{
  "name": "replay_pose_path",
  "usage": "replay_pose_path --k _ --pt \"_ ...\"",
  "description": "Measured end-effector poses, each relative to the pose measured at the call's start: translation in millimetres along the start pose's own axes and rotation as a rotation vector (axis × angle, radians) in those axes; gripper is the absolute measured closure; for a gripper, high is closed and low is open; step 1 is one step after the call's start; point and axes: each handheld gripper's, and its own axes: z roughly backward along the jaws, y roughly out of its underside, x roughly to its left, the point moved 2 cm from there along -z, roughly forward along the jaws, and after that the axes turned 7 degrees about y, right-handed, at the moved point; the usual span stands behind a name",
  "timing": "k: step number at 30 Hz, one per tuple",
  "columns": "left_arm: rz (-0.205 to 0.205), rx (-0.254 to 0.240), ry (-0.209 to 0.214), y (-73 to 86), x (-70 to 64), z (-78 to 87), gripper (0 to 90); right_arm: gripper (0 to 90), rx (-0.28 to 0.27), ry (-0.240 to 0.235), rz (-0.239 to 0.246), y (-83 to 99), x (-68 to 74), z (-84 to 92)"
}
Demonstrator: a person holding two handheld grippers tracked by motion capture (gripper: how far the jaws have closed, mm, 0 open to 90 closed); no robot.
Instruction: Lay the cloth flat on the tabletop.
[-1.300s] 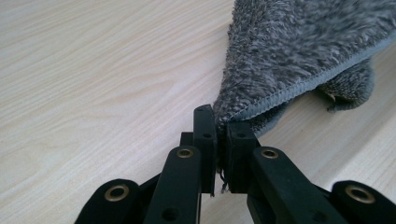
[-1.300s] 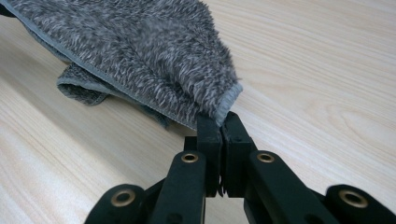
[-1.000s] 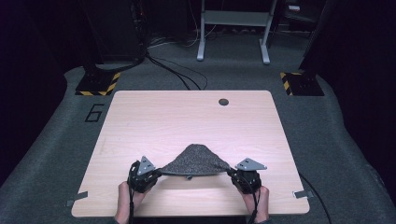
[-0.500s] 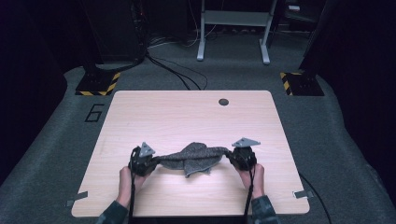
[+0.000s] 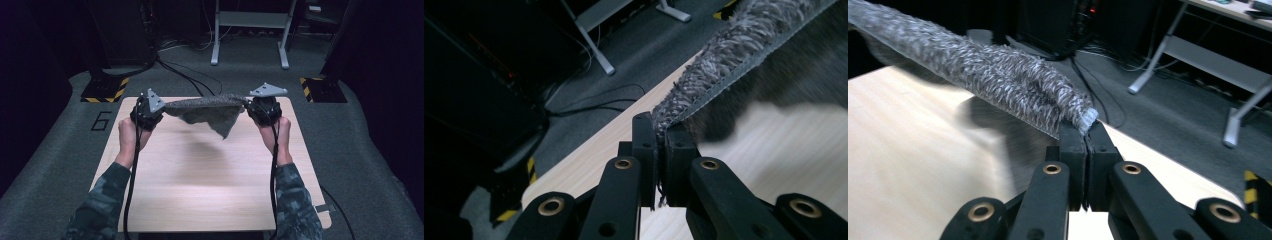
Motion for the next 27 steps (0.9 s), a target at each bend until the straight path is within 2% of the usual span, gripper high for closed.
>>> replay_pose_path --k 2,4,5,6,10,11,12,14,15,16,18,22,27 --pt "-0.006 0.014 0.03 20.1 -14.2 0.9 85.8 88.5 0.015 -0.037 -0.002 17.9 6.3 8.9" --pt "0.005 0.046 0.081 46.9 -32.1 -3.4 85.5 88.3 0.065 -0.083 -0.007 49.1 17.4 10.5" --pt "0.002 0.071 0.105 61.2 -42.2 -6.0 85.3 88.2 0.128 -0.129 -0.013 86.6 29.4 7.4" --pt "0.004 0.091 0.131 75.1 -52.8 -8.1 85.3 88.2 0.128 -0.129 -0.013 86.6 29.4 7.4" --pt "0.011 0.156 0.234 120.6 -89.5 -12.1 84.7 87.9 0.266 -0.199 -0.05 159.5 53.9 0.4" --pt "0.027 0.161 0.256 129.7 -98.0 -11.9 84.1 87.7 0.319 -0.227 -0.086 188.8 61.7 -0.4" --pt "0.037 0.172 0.274 137.9 -105.8 -11.2 84.1 87.7 0.319 -0.227 -0.086 188.8 61.7 -0.4" --pt "0.046 0.182 0.3 151.5 -119.0 -10.4 83.3 87.4 0.347 -0.24 -0.114 210.6 66.7 1.6" --pt "0.066 0.189 0.336 161.6 -129.3 -9.0 82.4 86.9 0.366 -0.247 -0.145 225.0 69.1 6.1" --pt "0.066 0.189 0.336 161.6 -129.3 -9.0 81.9 86.9 0.366 -0.247 -0.145 225.0 69.1 6.1" --pt "0.098 0.186 0.361 169.3 -137.5 -6.1 80.8 85.8 0.364 -0.241 -0.176 233.5 70.8 12.1" --pt "0.141 0.169 0.405 175.9 -143.0 2.2 72.0 81.5 0.365 -0.234 -0.198 244.3 73.2 25.8" --pt "0.174 0.145 0.406 177.6 -138.3 16.9 47.4 71.5 0.344 -0.207 -0.226 248.3 62.2 42.4"
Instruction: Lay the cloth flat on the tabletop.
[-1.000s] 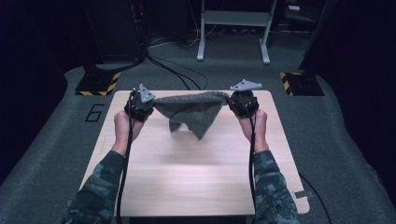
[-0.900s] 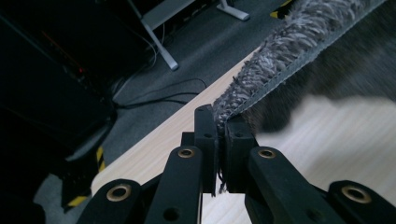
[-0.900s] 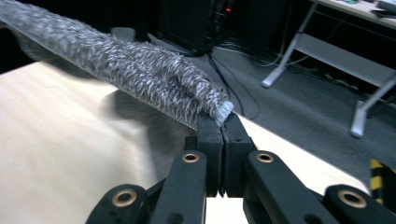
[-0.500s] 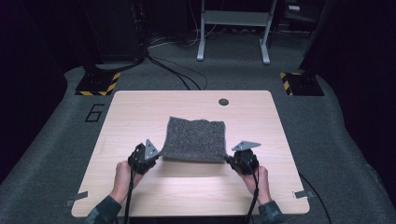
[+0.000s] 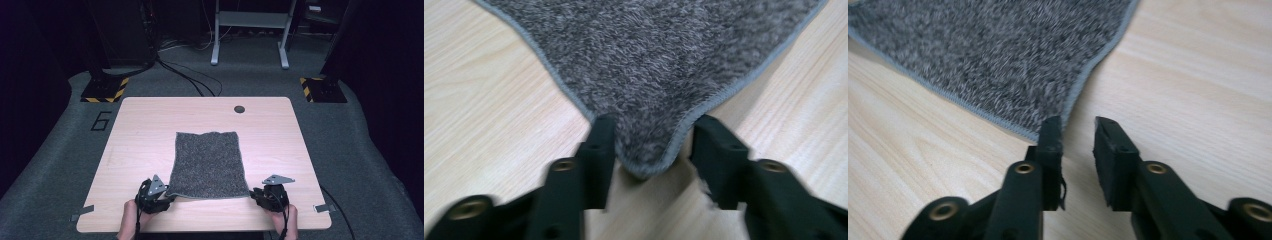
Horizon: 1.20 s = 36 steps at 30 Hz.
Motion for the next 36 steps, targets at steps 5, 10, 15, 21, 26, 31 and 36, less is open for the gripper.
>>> replay_pose_path --k 5,10,15,21,26,31,36 --pt "0.011 -0.063 -0.028 -7.5 8.5 16.1 28.1 56.0 -0.057 0.02 -0.004 -12.2 -6.2 8.8" --pt "0.02 -0.119 -0.094 -25.5 22.7 20.5 20.7 43.9 -0.071 0.015 0.044 -34.6 -1.7 -3.9" --pt "0.032 -0.122 -0.137 -40.5 40.8 12.2 17.0 34.2 -0.062 0.027 0.1 -56.3 11.2 -26.6" --pt "0.025 -0.035 -0.131 -36.9 45.8 -18.5 14.9 17.3 -0.021 0.042 0.136 -70.1 26.8 -56.1" --pt "0.014 0.004 -0.145 -30.8 44.0 -33.9 14.7 11.2 0.01 0.051 0.182 -68.7 33.5 -74.7" --pt "0.009 0.024 -0.122 -27.7 44.3 -37.4 12.0 8.8 0.037 0.06 0.181 -65.2 32.1 -80.5" --pt "0.012 0.028 -0.124 -24.0 44.3 -40.3 9.5 8.0 0.038 0.06 0.195 -60.6 30.4 -81.9"
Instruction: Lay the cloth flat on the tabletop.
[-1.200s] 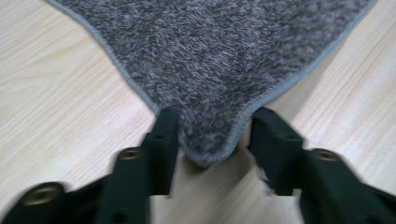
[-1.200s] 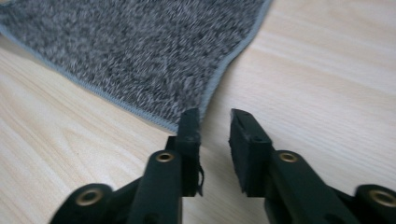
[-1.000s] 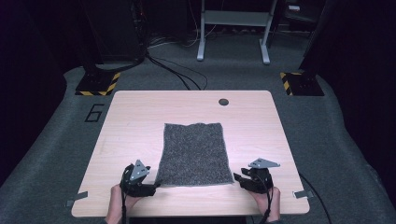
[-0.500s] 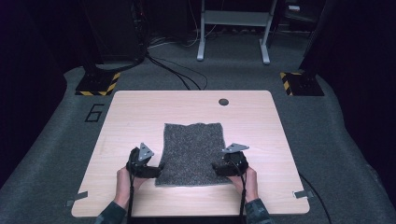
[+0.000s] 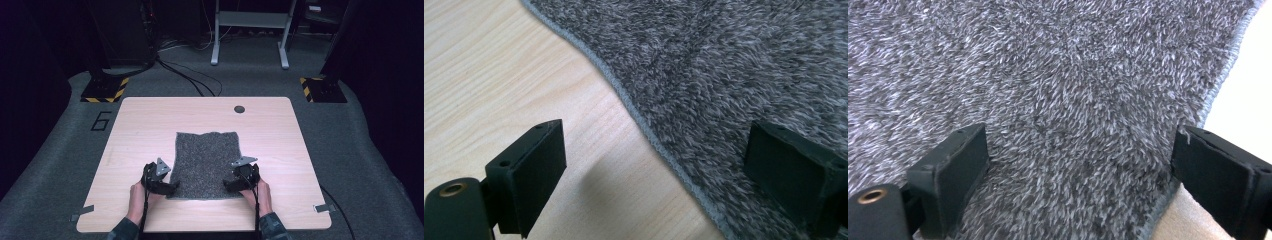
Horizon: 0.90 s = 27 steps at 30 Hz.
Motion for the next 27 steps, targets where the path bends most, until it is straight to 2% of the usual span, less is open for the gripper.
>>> replay_pose_path --k 8,9,12,17,18,23,27 --pt "0.005 -0.005 0.002 4.0 -3.9 2.6 9.5 7.9 -0.021 -0.002 -0.005 6.1 -1.8 2.6" --pt "0.013 -0.012 0.0 5.1 -5.1 2.8 9.5 7.9 -0.021 -0.005 -0.018 7.6 -1.0 3.8" --pt "0.026 -0.017 0.012 8.8 -7.4 5.6 9.5 7.8 -0.041 -0.002 -0.014 11.8 -1.3 5.9" --pt "0.042 -0.033 0.014 14.1 -11.0 8.5 9.5 7.9 -0.048 0.004 -0.015 19.4 3.1 12.3" --pt "0.045 -0.032 0.022 15.0 -11.6 9.4 9.5 7.9 -0.045 0.002 -0.03 20.6 5.5 13.8" --pt "0.056 -0.054 0.035 18.3 -14.0 10.3 9.5 8.3 -0.057 0.006 -0.025 24.9 8.6 17.4" --pt "0.056 -0.034 0.054 17.7 -10.3 10.5 8.6 8.1 -0.055 0.005 -0.032 25.3 8.7 17.6"
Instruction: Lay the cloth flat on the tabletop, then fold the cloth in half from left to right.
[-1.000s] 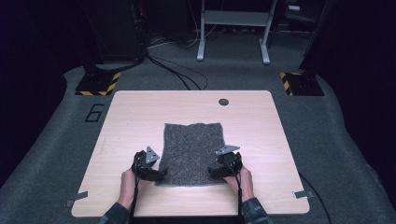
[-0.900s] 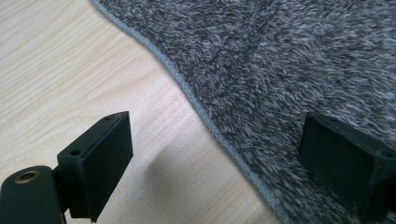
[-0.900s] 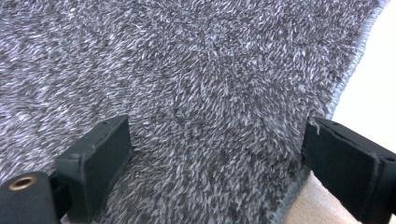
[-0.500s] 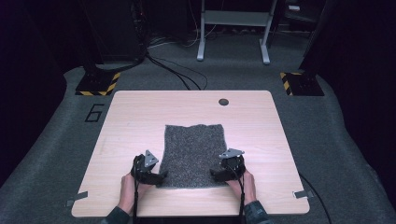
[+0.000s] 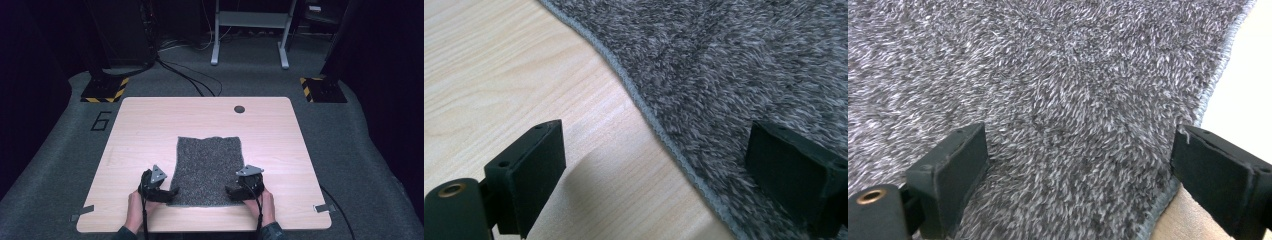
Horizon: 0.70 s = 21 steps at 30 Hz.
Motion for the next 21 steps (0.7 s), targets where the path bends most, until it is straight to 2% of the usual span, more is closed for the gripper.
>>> replay_pose_path --k 4,7,10,14,17,21 --pt "0.031 -0.017 0.016 -3.9 5.0 2.2 6.4 8.1 -0.006 -0.001 0.011 0.5 -0.6 -0.1" --pt "0.033 -0.031 0.011 -10.2 8.5 7.4 6.4 8.0 -0.005 -0.001 0.014 0.3 -1.0 -0.2" --pt "0.023 -0.041 0.002 -16.6 12.8 12.5 6.4 6.5 0.004 0.003 -0.007 -1.1 -0.5 0.3" --pt "0.034 -0.056 0.003 -24.4 20.5 16.2 6.2 6.6 -0.028 0.001 -0.008 -4.6 -3.8 6.8" --pt "0.043 -0.057 0.008 -31.3 27.0 16.0 5.8 7.0 -0.057 -0.015 -0.017 -13.2 0.8 17.6" --pt "0.059 -0.065 0.014 -40.6 37.0 13.1 4.9 7.9 -0.08 -0.046 0.015 -24.4 15.4 26.5"
